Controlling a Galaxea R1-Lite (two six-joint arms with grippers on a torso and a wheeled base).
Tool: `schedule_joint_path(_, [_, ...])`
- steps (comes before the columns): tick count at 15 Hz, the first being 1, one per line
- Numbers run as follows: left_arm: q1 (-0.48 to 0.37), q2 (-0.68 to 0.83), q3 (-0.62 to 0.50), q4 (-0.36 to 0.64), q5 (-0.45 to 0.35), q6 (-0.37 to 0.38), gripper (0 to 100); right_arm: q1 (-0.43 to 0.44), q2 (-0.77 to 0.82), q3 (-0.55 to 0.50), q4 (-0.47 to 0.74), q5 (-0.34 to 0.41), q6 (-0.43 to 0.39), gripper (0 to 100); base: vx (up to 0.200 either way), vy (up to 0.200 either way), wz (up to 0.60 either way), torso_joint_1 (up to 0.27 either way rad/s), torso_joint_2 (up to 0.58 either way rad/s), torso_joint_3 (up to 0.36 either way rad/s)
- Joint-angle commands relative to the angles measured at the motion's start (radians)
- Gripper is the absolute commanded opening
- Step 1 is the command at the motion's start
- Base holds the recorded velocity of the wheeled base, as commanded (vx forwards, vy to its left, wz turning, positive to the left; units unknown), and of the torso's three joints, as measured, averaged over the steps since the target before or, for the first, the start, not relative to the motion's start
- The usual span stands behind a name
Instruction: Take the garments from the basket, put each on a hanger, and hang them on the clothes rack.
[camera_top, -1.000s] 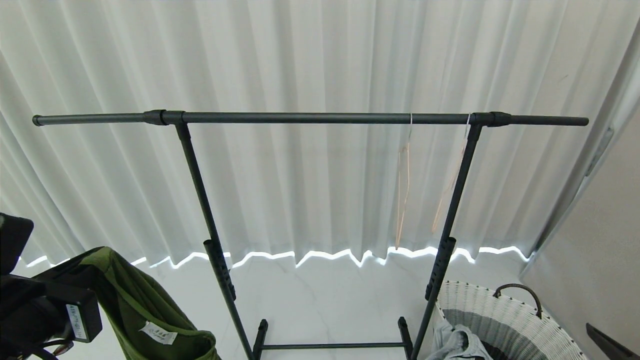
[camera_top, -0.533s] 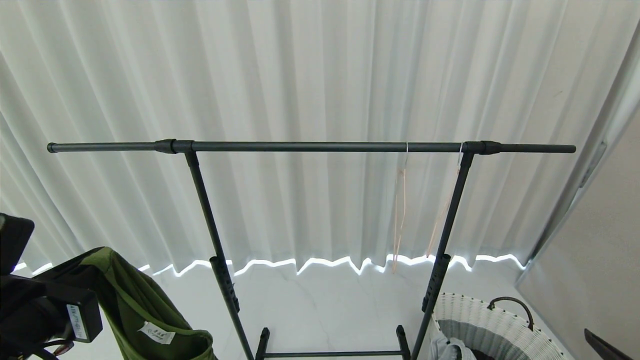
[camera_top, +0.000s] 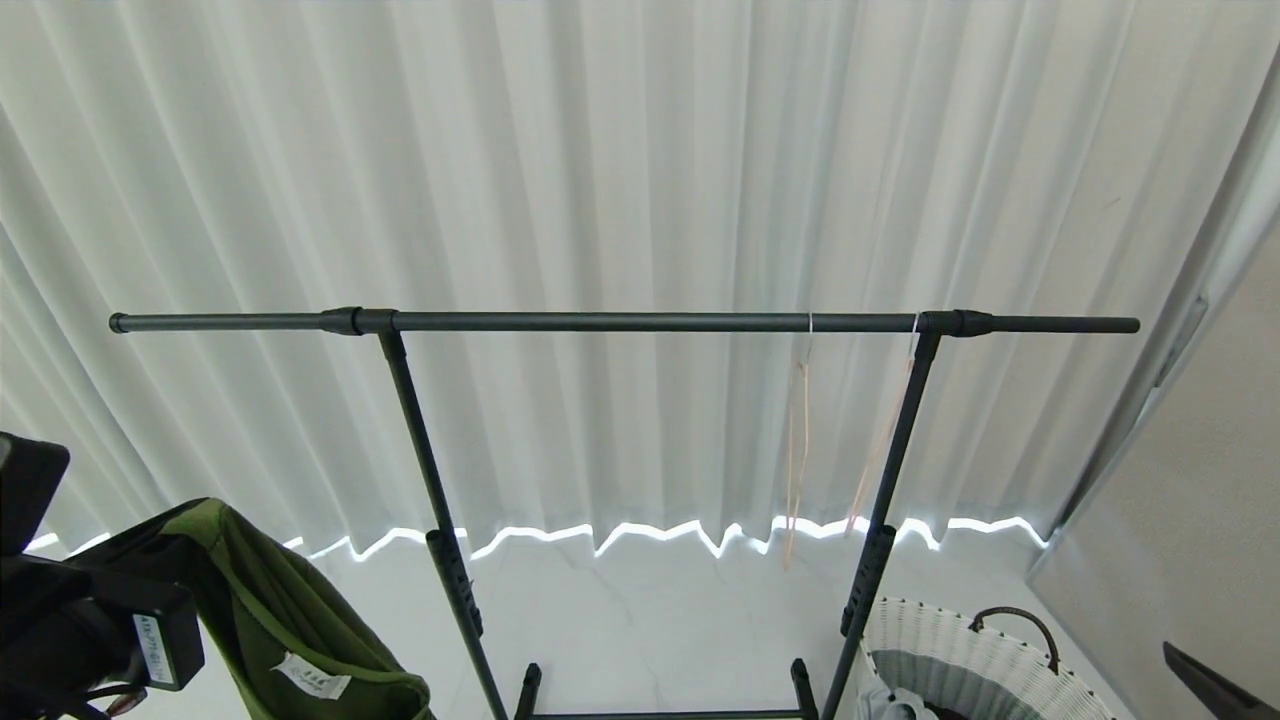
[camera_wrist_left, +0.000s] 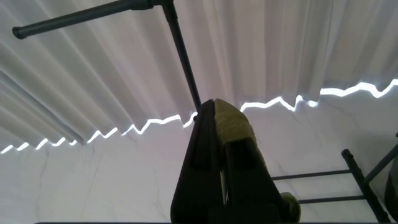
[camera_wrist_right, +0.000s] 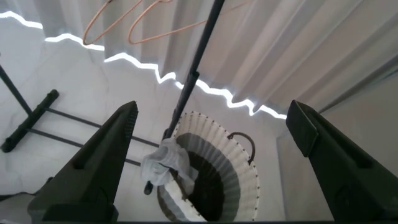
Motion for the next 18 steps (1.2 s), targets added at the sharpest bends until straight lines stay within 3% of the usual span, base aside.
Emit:
schedule_joint_path(1, [0.0, 0.004, 0.003, 0.0, 0.001, 0.0, 0, 0.001, 0.046, -0.013, 0.007, -0.001, 0.033, 100, 0.0, 0.0, 0.0, 0.0, 0.0, 0.0])
schedule_joint_path(4, [0.0, 0.004, 0.011, 0.0, 0.001, 0.0, 0, 0.002, 0.115, -0.067, 0.024, -0.001, 0.199, 100, 0.067, 0.0, 0.0, -0.001, 0.0, 0.002])
schedule_joint_path(5, [0.0, 0.005, 0.011, 0.001, 0.001, 0.0, 0, 0.002, 0.124, -0.07, 0.024, 0.001, 0.216, 100, 0.2, 0.0, 0.0, 0.002, 0.0, 0.002])
schedule_joint_path(18, [0.0, 0.004, 0.015, 0.001, 0.001, 0.003, 0, 0.025, 0.124, -0.059, 0.024, 0.003, 0.216, 100, 0.2, 0.0, 0.0, 0.004, 0.0, 0.001])
